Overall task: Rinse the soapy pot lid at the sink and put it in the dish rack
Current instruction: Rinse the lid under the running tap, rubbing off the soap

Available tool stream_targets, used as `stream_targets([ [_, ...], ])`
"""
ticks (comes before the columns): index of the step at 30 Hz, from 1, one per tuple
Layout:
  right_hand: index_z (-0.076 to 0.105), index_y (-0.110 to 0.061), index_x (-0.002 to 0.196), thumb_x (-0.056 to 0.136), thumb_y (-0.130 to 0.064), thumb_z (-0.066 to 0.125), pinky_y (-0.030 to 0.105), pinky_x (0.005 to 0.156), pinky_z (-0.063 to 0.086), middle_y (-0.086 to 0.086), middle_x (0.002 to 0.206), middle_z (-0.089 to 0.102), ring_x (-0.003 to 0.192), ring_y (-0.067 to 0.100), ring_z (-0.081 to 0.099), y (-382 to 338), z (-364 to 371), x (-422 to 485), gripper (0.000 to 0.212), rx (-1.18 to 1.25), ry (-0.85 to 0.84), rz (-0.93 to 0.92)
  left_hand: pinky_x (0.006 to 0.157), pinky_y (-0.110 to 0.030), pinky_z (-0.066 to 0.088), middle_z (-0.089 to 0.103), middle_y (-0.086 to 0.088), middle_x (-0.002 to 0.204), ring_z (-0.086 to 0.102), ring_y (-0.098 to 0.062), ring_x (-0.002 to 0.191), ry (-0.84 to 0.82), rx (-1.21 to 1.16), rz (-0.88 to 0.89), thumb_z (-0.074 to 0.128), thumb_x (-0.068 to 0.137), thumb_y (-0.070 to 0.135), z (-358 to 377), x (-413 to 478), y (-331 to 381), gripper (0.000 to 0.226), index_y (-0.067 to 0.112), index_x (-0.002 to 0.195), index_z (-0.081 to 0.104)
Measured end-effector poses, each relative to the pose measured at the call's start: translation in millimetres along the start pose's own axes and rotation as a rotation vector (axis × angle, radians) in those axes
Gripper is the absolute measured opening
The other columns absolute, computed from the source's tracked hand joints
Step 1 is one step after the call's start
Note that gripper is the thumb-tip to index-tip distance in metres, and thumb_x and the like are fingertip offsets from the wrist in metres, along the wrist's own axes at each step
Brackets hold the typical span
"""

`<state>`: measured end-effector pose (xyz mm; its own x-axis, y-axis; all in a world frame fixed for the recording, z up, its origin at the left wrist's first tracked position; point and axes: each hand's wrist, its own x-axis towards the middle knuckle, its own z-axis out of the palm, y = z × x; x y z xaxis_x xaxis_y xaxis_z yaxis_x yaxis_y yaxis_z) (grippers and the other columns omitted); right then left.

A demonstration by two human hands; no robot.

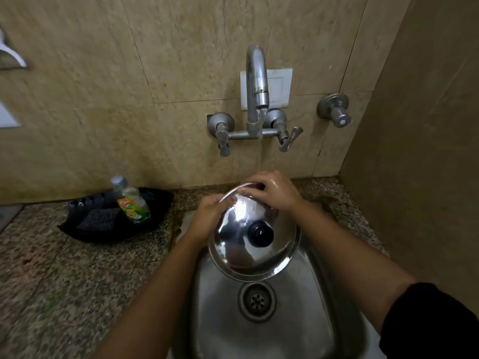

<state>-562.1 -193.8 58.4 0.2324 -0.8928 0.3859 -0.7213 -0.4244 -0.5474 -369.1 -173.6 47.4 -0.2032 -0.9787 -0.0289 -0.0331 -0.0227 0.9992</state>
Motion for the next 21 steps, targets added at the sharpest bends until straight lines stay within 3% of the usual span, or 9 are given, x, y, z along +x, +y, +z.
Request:
stream_targets([
  [2, 0.073, -0.022, 0.084, 0.082, -0.056, 0.061, 0.043, 0.067, 0.053, 0.0, 0.072, 0.07, 0.068, 0.017, 0.064, 14.3, -3.9, -3.2, 0.036, 0.106, 0.125, 0.222, 0.058, -0.027, 0.05, 0.069, -0.002, 0.062, 0.062, -0.015, 0.056, 0.126, -0.173, -0.047, 0.061, 0.089, 0.013, 2.1, -4.3, -7.9, 0.019, 0.009, 0.072, 0.068],
  [4, 0.072, -0.024, 0.087, 0.082, -0.061, 0.057, 0.043, 0.068, 0.054, -0.001, 0.074, 0.071, 0.069, 0.014, 0.064, 18.7, -4.1, -4.3, 0.04, 0.042, 0.17, 0.303, 0.06, -0.028, 0.055, 0.072, -0.004, 0.067, 0.067, -0.018, 0.06, 0.111, -0.288, -0.134, 0.059, 0.091, 0.014, 4.7, -8.2, -11.0, 0.015, 0.007, 0.082, 0.068],
  [8, 0.072, -0.023, 0.087, 0.082, -0.057, 0.06, 0.033, 0.064, 0.049, -0.004, 0.075, 0.069, 0.068, 0.01, 0.06, -6.4, -1.3, 1.3, 0.036, -0.073, -0.031, 0.023, 0.07, -0.033, 0.052, 0.072, -0.009, 0.076, 0.066, -0.021, 0.069, -0.051, -0.18, -0.128, 0.062, 0.088, 0.017, 6.2, -4.8, -6.3, 0.015, 0.006, 0.083, 0.071],
  [11, 0.072, -0.022, 0.094, 0.086, -0.051, 0.059, 0.035, 0.068, 0.051, -0.004, 0.083, 0.07, 0.076, 0.013, 0.063, 1.9, 3.9, -3.1, 0.032, 0.009, 0.089, 0.12, 0.074, -0.038, 0.052, 0.071, -0.013, 0.08, 0.066, -0.026, 0.072, 0.045, -0.199, -0.105, 0.061, 0.089, 0.019, 5.3, -3.9, -10.3, 0.018, 0.004, 0.086, 0.07],
  [14, 0.06, -0.02, 0.125, 0.098, -0.034, 0.04, 0.038, 0.092, 0.046, 0.003, 0.121, 0.065, 0.111, 0.023, 0.059, 22.4, 12.1, -27.8, 0.036, -0.093, 0.278, 0.245, 0.072, -0.035, 0.057, 0.074, -0.013, 0.083, 0.069, -0.026, 0.075, 0.144, -0.365, -0.132, 0.058, 0.092, 0.02, 2.8, -6.5, -22.0, 0.021, 0.003, 0.094, 0.07],
  [16, 0.039, -0.021, 0.144, 0.099, -0.032, 0.027, 0.038, 0.11, 0.028, 0.001, 0.149, 0.043, 0.138, 0.019, 0.036, 24.0, 21.6, -56.8, 0.047, -0.231, 0.197, 0.166, 0.065, -0.028, 0.057, 0.075, -0.007, 0.077, 0.07, -0.019, 0.07, 0.214, -0.412, -0.145, 0.056, 0.094, 0.019, 3.0, -6.6, -29.4, 0.021, 0.003, 0.094, 0.069],
  [18, 0.027, -0.02, 0.15, 0.099, -0.032, 0.024, 0.037, 0.117, 0.017, -0.003, 0.158, 0.025, 0.146, 0.013, 0.017, 14.9, 36.5, -90.9, 0.052, -0.323, 0.115, 0.064, 0.062, -0.026, 0.056, 0.075, -0.004, 0.074, 0.07, -0.016, 0.068, 0.275, -0.443, -0.172, 0.056, 0.094, 0.022, 3.2, -7.6, -32.4, 0.022, 0.004, 0.092, 0.069],
  [21, 0.023, -0.017, 0.15, 0.098, -0.025, 0.034, 0.038, 0.117, 0.02, 0.001, 0.158, 0.019, 0.148, 0.014, 0.013, -5.9, 61.2, -131.8, 0.054, -0.328, 0.03, -0.088, 0.071, -0.034, 0.055, 0.07, -0.01, 0.081, 0.066, -0.027, 0.079, 0.396, -0.469, -0.205, 0.062, 0.089, 0.03, 0.5, -3.4, -38.4, 0.024, 0.007, 0.088, 0.068],
])
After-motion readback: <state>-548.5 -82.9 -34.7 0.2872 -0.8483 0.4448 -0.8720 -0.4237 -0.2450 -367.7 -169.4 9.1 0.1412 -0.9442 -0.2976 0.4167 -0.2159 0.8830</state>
